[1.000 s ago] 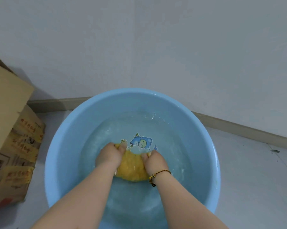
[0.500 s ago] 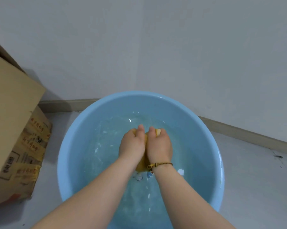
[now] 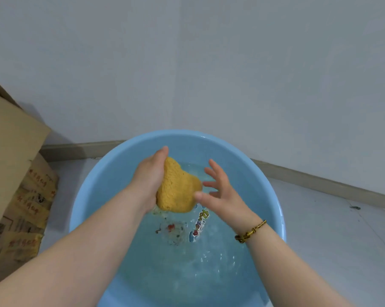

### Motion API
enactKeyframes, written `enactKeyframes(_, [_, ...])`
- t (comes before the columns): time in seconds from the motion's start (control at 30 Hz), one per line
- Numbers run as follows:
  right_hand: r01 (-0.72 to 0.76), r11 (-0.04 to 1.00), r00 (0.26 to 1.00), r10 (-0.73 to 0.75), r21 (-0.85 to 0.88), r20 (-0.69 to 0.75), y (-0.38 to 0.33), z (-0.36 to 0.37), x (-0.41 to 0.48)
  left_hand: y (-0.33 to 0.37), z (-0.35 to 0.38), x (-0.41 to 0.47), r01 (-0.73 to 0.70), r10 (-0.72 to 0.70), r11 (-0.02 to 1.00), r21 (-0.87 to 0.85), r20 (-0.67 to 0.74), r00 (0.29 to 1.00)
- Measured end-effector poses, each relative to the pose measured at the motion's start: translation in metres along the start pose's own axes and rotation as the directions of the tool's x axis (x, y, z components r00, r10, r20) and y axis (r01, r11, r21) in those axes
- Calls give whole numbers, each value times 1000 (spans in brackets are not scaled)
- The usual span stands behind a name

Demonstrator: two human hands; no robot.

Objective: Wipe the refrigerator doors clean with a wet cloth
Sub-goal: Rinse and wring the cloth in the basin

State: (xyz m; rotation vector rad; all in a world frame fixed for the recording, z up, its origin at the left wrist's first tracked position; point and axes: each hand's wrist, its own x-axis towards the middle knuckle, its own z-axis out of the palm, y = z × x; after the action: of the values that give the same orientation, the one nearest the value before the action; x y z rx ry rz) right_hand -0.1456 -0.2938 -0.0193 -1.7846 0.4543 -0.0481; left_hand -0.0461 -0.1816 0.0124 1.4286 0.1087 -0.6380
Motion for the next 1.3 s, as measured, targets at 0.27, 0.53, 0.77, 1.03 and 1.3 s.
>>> enactKeyframes(0.27, [204, 552, 884, -459, -809, -90, -1, 18, 25, -3, -8, -7, 163, -70, 966, -201, 405, 912])
enactKeyframes(0.53, [569, -49, 313, -910, -821, 271, 3, 10, 36, -37, -33, -7, 399, -378, 897, 191, 798, 469])
enactKeyframes(0.77, [489, -348, 664, -445, -800, 600, -8, 4, 39, -14, -28, 6, -165, -596, 550, 819, 523, 609])
enactKeyframes(1.03, [191, 450, 943, 163, -873, 291, -11, 23, 39, -29, -3, 11, -452, -3, -372, 811, 486, 874])
enactKeyframes(1.3, [-227, 845, 844, 419, -485, 335, 0, 26, 25, -35, -38, 24, -698, 115, -580, 419, 891, 439])
